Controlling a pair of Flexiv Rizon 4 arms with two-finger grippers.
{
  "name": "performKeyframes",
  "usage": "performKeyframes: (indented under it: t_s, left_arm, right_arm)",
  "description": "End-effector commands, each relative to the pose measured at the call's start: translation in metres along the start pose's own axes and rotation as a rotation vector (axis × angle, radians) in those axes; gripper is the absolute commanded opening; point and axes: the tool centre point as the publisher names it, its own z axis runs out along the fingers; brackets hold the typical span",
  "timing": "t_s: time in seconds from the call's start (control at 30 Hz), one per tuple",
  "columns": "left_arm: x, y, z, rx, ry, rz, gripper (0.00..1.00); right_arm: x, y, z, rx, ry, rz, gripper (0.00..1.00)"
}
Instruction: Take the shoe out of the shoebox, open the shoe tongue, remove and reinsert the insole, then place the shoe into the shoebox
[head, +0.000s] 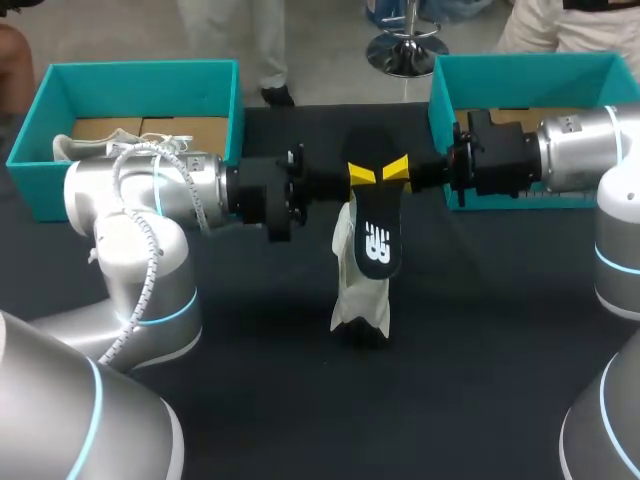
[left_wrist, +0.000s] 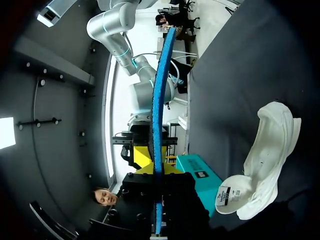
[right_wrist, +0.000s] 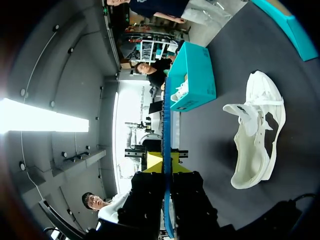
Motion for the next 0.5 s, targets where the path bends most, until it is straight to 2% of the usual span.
performKeyframes:
  t_s: [0.03,0.1,0.13,0.17,0.2,0.5]
  left_arm:
    - [0.001,-0.001,0.001,0.000,0.005,-0.003,0.00]
    - [0.000,-0.002,0.001,0.001,0.005,-0.007,0.00]
    - [0.000,-0.002,0.001,0.001,0.005,-0.011,0.00]
    - [-0.001,-0.001,0.001,0.001,0.008,-0.020,0.00]
    - [-0.001,-0.001,0.001,0.000,0.008,-0.022,0.00]
    - [-0.002,0.003,-0.003,-0.002,0.017,-0.035,0.00]
  right_arm:
    - [0.001,0.000,0.001,-0.001,-0.003,0.000,0.00]
    - [0.001,0.000,0.001,-0.001,-0.003,0.000,0.00]
    - [0.001,0.000,0.001,-0.001,-0.003,0.000,0.22]
    - [0.001,0.000,0.001,-0.001,-0.003,0.000,0.70]
    - [0.001,0.000,0.001,-0.001,-0.003,0.000,1.00]
    - [-0.003,-0.007,-0.013,-0.042,-0.029,0.013,1.00]
